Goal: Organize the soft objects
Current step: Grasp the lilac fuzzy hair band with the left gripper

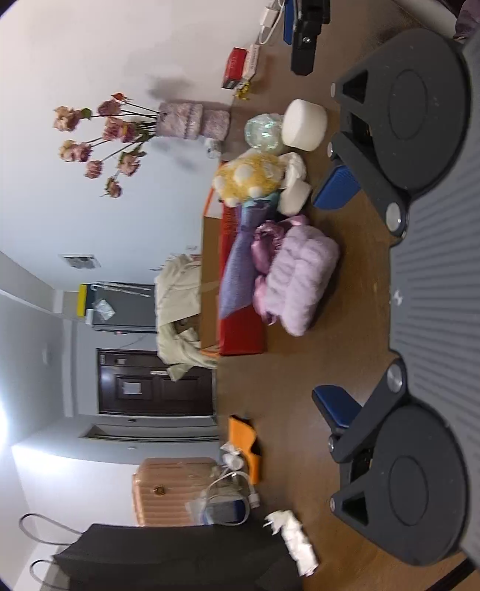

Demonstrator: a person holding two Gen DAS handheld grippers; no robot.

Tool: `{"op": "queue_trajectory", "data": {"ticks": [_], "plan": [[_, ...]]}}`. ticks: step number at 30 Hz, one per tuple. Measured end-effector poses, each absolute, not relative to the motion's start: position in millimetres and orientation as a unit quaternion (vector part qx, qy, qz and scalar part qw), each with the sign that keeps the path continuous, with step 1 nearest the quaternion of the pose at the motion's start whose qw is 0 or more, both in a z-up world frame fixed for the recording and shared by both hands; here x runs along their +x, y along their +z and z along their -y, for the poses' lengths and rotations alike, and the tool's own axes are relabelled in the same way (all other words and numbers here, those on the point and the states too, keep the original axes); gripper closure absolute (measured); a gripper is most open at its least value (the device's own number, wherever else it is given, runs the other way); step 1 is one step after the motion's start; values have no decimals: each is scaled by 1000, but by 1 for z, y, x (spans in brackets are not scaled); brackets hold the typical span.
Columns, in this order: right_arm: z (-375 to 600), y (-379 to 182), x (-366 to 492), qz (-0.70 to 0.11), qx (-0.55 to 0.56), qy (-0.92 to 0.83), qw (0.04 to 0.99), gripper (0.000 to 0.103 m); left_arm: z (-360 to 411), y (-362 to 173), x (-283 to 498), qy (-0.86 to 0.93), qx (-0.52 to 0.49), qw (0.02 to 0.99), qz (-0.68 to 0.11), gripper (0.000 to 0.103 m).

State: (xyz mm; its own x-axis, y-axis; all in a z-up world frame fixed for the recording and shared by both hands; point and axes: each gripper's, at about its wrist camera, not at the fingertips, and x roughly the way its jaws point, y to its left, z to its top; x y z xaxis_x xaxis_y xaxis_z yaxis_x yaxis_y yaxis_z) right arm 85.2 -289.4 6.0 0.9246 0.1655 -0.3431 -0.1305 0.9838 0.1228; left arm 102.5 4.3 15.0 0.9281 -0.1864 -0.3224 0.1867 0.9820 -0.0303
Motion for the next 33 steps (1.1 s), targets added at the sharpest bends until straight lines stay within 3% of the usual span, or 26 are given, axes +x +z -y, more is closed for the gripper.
{"op": "queue_trajectory", "data": {"ticks": [10, 14, 17, 21, 22, 24, 25, 26, 33], "plan": [[270, 4, 100, -171, 57, 120, 976, 18, -6, 23, 132, -93, -17, 974, -206, 0], [260, 4, 106, -186, 45, 141, 971, 29, -11, 36, 150, -103, -19, 976, -190, 0], [254, 10, 110, -192, 35, 148, 970, 40, -16, 45, 183, -119, -27, 971, -204, 0], [254, 10, 113, -191, 60, 159, 967, 42, -21, 41, 235, -122, -40, 958, -256, 0], [253, 9, 115, -195, 63, 163, 965, 42, -24, 37, 247, -135, -54, 954, -264, 2], [251, 8, 117, -207, 62, 168, 962, 42, -30, 28, 269, -160, -89, 937, -298, 16], [250, 9, 119, -211, 62, 169, 961, 42, -33, 22, 279, -180, -113, 920, -328, 36], [249, 9, 120, -216, 67, 172, 959, 42, -36, 17, 284, -199, -131, 906, -349, 43], [238, 4, 132, -259, 141, 240, 925, 42, -40, 12, 234, -192, -151, 913, -327, 50]]}}
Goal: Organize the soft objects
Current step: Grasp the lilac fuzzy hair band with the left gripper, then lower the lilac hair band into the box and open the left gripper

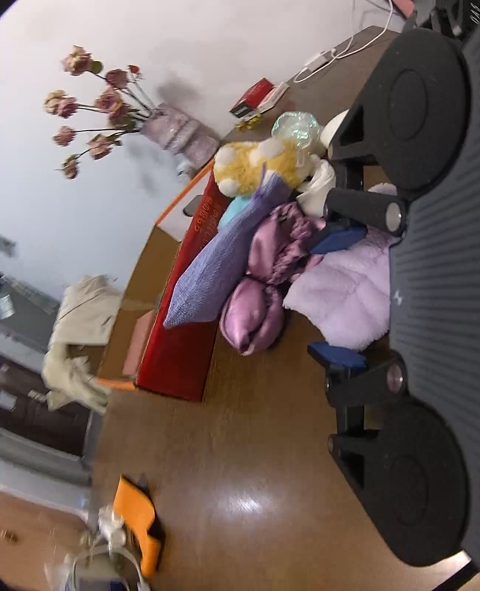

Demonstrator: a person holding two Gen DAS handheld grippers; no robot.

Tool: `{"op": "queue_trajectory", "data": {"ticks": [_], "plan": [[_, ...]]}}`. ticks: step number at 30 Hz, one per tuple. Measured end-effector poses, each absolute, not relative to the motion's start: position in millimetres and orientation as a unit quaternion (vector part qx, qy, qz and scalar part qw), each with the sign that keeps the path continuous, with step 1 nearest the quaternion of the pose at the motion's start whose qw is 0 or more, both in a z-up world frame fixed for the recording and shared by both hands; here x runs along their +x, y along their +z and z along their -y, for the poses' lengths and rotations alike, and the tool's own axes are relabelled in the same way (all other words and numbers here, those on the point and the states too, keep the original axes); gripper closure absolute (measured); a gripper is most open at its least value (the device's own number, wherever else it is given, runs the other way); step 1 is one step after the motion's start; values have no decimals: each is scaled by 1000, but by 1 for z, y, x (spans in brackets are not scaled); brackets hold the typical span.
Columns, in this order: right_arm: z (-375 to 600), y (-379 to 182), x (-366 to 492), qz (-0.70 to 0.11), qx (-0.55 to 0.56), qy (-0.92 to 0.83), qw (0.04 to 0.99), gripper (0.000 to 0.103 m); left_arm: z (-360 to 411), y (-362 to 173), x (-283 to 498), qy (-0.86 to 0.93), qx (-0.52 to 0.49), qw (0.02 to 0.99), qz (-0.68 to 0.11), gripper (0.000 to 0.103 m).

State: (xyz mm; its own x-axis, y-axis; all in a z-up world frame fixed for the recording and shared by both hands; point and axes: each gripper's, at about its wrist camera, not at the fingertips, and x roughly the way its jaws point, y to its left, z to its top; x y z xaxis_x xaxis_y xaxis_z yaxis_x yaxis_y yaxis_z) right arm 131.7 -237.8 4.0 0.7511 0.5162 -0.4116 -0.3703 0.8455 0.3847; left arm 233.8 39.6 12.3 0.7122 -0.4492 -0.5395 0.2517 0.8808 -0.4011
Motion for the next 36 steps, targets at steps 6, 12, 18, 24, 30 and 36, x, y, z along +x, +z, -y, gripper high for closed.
{"op": "queue_trajectory", "data": {"ticks": [6, 12, 18, 24, 30, 36], "plan": [[207, 1, 133, -272, 129, 273, 914, 47, -33, 11, 190, -181, -155, 923, -303, 49], [204, -3, 131, -287, 116, 271, 911, 59, -33, 10, 191, -204, -142, 922, -298, 49], [223, -3, 138, -287, 135, 226, 921, 63, -38, 12, 180, -220, -153, 915, -301, 55], [232, -3, 140, -278, 159, 230, 919, 62, -58, 10, 164, -218, -191, 916, -277, 38], [220, -7, 155, -307, 180, 243, 902, 73, -40, 7, 169, -229, -156, 914, -297, 69], [228, 24, 159, -257, 159, 248, 920, 80, -29, 39, 185, -248, -127, 921, -271, 84]]}}
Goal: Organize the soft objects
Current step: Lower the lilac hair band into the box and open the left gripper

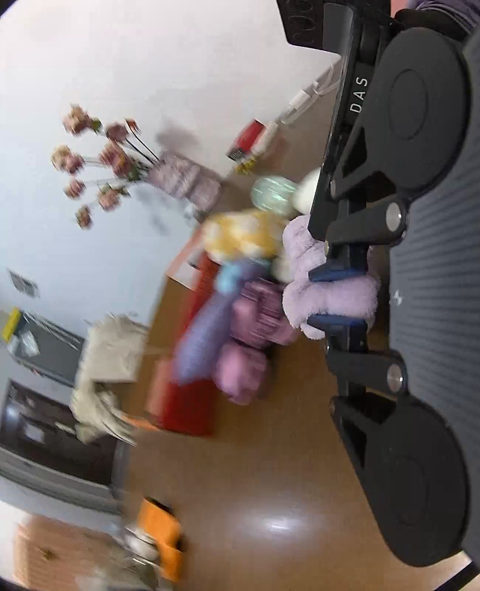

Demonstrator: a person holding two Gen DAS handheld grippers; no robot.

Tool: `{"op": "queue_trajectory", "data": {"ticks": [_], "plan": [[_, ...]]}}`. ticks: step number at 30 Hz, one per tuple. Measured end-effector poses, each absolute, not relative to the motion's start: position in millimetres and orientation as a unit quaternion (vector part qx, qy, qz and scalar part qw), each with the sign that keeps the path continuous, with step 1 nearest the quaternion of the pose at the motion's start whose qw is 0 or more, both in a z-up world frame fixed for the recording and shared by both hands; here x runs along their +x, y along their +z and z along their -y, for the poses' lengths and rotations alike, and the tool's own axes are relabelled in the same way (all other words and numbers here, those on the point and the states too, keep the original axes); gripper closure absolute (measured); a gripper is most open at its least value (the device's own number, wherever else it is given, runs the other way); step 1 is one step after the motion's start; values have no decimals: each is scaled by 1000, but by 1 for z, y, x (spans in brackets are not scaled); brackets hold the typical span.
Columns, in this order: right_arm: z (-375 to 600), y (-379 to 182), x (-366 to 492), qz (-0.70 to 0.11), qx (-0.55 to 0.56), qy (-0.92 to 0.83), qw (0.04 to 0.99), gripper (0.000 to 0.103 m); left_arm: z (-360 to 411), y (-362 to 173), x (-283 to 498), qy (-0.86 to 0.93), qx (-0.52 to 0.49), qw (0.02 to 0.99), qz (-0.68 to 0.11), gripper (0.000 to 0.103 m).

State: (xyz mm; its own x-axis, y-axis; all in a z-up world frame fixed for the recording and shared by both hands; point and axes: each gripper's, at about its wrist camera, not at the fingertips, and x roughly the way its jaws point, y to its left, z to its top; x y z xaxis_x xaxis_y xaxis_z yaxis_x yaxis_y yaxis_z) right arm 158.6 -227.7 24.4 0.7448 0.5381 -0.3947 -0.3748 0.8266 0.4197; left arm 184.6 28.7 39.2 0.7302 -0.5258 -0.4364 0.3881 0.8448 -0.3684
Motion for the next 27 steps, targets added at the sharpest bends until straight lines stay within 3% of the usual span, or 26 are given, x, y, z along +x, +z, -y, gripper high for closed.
{"op": "queue_trajectory", "data": {"ticks": [7, 14, 16, 20, 22, 23, 27], "plan": [[241, 107, 251, -188, 112, 258, 941, 80, 3, 123, 287, -246, -76, 940, -223, 84], [231, 105, 421, -312, 160, 249, 903, 83, 6, 116, 435, -175, -111, 930, -305, 84], [227, 88, 458, -353, 167, 232, 891, 91, -2, 106, 465, -148, -121, 927, -324, 84], [208, 59, 509, -406, 162, 221, 872, 92, -2, 88, 490, -119, -85, 933, -329, 81], [199, 50, 523, -422, 148, 220, 867, 89, 4, 82, 492, -128, -52, 932, -336, 75], [195, 47, 524, -425, 144, 221, 866, 89, 4, 79, 492, -127, -49, 932, -336, 65], [188, 55, 519, -410, 119, 237, 873, 88, 0, 80, 481, -120, -46, 941, -314, 56]]}}
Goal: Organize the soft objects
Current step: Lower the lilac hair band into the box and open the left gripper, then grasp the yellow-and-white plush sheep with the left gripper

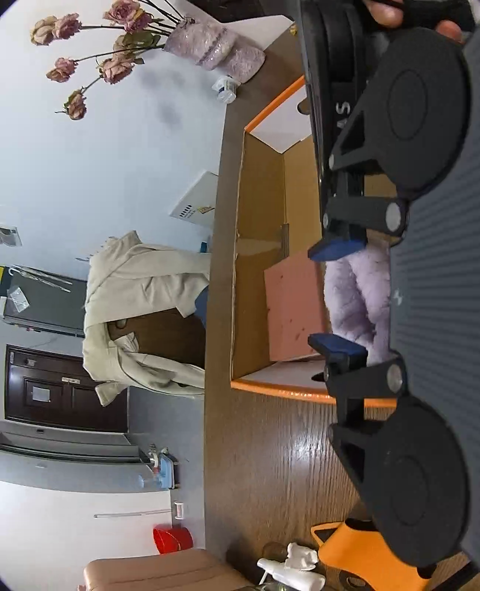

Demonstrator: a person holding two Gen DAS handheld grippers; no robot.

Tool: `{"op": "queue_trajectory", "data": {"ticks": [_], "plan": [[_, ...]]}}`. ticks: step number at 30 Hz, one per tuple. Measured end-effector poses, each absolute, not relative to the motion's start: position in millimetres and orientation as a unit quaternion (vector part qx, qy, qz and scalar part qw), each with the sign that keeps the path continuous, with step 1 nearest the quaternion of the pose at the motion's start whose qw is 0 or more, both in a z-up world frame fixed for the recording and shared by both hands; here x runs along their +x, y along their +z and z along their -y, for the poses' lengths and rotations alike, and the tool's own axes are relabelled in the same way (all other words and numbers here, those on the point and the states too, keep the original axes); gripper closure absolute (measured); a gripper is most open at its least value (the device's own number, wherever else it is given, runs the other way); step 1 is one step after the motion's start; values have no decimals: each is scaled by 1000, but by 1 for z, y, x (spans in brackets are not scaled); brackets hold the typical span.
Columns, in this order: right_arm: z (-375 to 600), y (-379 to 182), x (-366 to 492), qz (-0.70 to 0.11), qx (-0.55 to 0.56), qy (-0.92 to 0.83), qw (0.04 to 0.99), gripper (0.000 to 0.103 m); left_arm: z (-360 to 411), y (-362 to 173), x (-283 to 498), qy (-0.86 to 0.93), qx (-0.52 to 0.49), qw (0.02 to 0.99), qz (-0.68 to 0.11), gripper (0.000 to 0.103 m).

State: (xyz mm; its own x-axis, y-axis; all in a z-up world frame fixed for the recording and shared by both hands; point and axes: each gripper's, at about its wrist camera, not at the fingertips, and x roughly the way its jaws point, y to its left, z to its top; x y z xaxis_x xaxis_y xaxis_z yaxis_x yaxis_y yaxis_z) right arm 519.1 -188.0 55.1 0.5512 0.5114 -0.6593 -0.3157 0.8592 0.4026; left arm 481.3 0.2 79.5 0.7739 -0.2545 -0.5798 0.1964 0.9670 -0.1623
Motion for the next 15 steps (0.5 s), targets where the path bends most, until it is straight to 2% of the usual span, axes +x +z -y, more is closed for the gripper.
{"op": "queue_trajectory", "data": {"ticks": [3, 5, 6, 8, 12, 14, 15], "plan": [[196, 69, 506, -395, 110, 237, 881, 84, -5, 88, 469, -116, -51, 943, -308, 51], [205, 83, 491, -379, 107, 236, 888, 83, -7, 100, 453, -121, -40, 948, -293, 41], [212, 91, 482, -371, 106, 234, 892, 80, -6, 105, 444, -123, -35, 949, -287, 39], [227, 106, 461, -354, 100, 233, 900, 76, -7, 118, 422, -132, -26, 953, -273, 28], [255, 132, 409, -322, 75, 230, 915, 71, -11, 140, 372, -140, -7, 960, -243, 21], [269, 145, 376, -300, 63, 224, 925, 66, -18, 145, 341, -138, -3, 964, -227, 19], [275, 150, 357, -287, 56, 225, 930, 60, -22, 147, 325, -132, -3, 966, -221, 19]]}}
